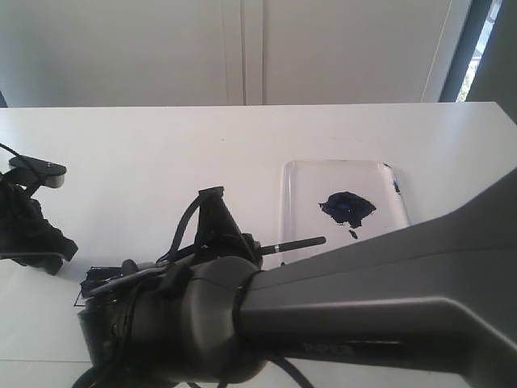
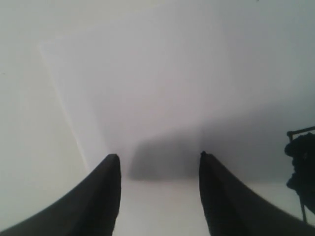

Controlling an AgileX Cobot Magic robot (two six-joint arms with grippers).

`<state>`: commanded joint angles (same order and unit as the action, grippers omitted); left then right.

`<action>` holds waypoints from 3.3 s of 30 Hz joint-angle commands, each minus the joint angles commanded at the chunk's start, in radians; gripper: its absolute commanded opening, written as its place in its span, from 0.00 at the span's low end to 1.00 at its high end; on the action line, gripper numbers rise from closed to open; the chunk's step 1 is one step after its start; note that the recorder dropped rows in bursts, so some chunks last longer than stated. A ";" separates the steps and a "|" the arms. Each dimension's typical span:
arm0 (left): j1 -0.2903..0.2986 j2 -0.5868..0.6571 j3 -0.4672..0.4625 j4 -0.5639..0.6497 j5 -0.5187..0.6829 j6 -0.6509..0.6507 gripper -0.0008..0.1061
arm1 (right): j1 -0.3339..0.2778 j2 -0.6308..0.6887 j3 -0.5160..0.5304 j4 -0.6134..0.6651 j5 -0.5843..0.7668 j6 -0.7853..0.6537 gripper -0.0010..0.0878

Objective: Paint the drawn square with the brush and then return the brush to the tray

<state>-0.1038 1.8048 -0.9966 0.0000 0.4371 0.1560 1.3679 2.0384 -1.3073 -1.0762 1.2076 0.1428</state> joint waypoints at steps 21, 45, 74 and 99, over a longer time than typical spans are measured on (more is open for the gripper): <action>0.000 0.004 0.000 -0.014 -0.009 0.000 0.51 | 0.021 0.057 0.002 -0.170 0.013 0.042 0.01; 0.000 -0.018 -0.002 -0.014 0.035 -0.014 0.51 | 0.061 0.086 0.002 -0.119 0.004 0.036 0.01; -0.002 -0.025 0.091 -0.052 0.079 -0.025 0.51 | 0.074 0.076 0.002 -0.120 0.013 0.016 0.01; -0.002 -0.016 0.091 -0.052 0.060 -0.025 0.51 | 0.079 0.029 0.005 -0.034 0.013 -0.009 0.01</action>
<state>-0.1061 1.7884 -0.9059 -0.0524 0.4969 0.1308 1.4464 2.0669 -1.3020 -1.1100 1.2211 0.1338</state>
